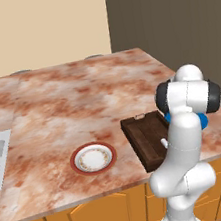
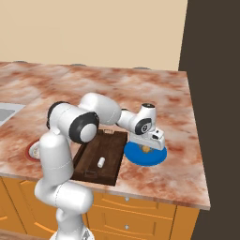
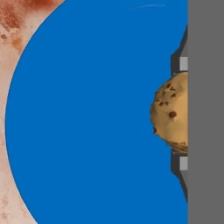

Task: Move the dessert items from the plates to the tray.

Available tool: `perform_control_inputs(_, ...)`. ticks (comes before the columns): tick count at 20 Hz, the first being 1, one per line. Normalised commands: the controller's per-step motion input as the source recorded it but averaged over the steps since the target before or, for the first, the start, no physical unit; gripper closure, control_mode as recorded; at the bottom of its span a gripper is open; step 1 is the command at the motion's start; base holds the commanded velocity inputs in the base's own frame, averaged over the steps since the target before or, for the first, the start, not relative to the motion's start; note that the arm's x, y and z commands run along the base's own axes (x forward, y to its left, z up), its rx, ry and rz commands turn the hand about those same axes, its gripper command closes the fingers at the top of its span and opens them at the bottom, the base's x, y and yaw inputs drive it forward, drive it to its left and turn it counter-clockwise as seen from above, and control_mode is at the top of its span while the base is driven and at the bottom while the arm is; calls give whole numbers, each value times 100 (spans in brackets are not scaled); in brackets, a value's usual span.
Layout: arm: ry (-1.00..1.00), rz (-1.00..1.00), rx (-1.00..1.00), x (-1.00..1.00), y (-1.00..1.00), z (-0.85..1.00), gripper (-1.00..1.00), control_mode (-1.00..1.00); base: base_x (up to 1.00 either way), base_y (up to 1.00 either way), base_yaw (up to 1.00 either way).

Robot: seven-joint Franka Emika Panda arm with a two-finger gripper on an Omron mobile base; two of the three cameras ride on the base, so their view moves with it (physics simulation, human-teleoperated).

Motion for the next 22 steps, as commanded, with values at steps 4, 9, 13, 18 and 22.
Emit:
perform_control_inputs(4,0,-1,0,0,0,-1,100,-100,0,0,0)
perform_control_inputs(9,-2,-1,0,-8,1,23,100,-100,0,0,0)
perform_control_inputs(13,0,-2,0,-24,38,50,100,-100,0,0,0)
perform_control_inputs(18,0,0,0,-22,67,49,100,-100,0,0,0)
perform_control_inputs(22,0,0,0,-24,76,26,100,-100,0,0,0)
